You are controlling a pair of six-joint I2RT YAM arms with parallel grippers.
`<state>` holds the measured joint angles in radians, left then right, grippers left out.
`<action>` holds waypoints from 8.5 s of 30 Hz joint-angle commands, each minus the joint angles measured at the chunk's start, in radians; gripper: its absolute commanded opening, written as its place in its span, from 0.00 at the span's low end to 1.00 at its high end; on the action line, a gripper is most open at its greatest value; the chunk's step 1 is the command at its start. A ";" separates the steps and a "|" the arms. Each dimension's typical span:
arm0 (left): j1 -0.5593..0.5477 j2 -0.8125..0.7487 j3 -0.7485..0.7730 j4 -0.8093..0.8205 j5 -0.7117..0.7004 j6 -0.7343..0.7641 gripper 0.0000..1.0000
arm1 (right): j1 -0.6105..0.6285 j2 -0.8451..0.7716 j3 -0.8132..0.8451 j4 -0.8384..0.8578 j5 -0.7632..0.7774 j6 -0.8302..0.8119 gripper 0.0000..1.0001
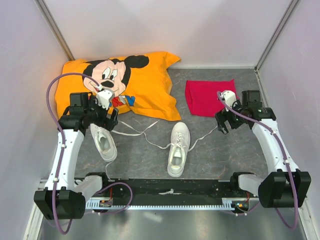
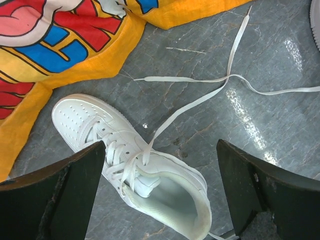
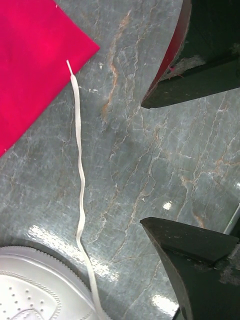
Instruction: Tie the shoes
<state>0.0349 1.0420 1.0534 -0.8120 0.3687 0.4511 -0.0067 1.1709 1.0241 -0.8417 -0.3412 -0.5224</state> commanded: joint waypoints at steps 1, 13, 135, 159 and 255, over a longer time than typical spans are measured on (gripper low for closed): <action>-0.021 0.036 0.045 0.031 0.044 0.119 0.99 | 0.001 0.033 0.047 -0.030 -0.053 -0.076 0.98; -0.142 0.154 0.066 -0.010 0.239 0.576 0.99 | 0.001 0.099 0.010 -0.062 -0.027 -0.129 0.98; -0.336 -0.117 0.005 -0.177 0.383 0.724 0.01 | 0.220 0.522 0.053 0.128 0.108 -0.511 0.74; -0.337 -0.149 -0.015 -0.038 0.391 0.528 0.01 | 0.244 0.113 0.006 0.159 -0.045 -0.252 0.00; -0.564 0.840 0.462 0.363 0.217 -0.192 0.01 | 0.617 0.088 0.108 0.211 -0.300 0.217 0.51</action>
<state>-0.5262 1.8626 1.4673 -0.4179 0.5587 0.3115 0.5064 1.2171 1.0492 -0.7010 -0.6479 -0.2737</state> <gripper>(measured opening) 0.022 0.511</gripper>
